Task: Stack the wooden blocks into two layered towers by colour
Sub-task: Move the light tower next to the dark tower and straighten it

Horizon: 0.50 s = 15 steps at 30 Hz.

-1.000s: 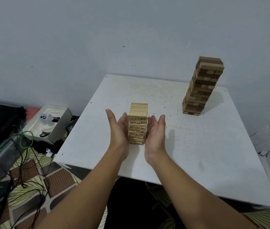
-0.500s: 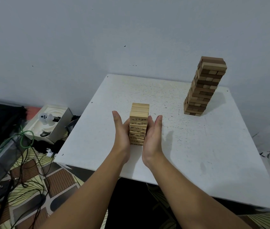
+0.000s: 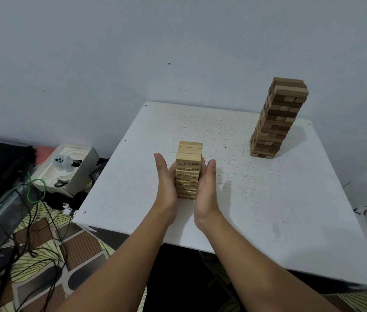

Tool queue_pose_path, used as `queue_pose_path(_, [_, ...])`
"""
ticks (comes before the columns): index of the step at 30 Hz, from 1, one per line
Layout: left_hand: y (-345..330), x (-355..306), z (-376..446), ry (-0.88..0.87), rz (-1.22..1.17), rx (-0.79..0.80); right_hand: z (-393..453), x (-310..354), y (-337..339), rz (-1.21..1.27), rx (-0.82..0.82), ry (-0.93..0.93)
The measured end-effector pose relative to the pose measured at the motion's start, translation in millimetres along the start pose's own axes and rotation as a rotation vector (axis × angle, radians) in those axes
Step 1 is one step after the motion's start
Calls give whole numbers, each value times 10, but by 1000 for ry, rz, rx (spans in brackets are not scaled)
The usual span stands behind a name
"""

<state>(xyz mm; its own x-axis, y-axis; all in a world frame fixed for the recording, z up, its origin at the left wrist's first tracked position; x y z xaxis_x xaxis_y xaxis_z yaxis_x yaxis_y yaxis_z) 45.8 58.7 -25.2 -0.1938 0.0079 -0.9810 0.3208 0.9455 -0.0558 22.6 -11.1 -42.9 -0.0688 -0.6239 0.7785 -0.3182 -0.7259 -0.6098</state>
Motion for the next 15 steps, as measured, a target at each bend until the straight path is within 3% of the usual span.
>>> queue_pose_path(15, [38,-189,-81,-77,71,-35,-16,79,-33,-32,24,43])
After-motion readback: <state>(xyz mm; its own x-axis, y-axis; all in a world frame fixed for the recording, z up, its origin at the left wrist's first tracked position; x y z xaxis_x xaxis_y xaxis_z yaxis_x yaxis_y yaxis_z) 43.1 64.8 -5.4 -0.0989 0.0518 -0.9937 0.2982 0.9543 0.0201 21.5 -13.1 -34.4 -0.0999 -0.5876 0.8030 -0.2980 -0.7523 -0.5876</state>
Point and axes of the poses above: each hand's wrist, its own z-axis towards the middle knuckle, its own y-axis out of the back of the hand, x = y × z, the point moved 8 cm from there along z, towards the middle knuckle, and after that the axes turned 15 degrees about z, right-handed, at the moved point
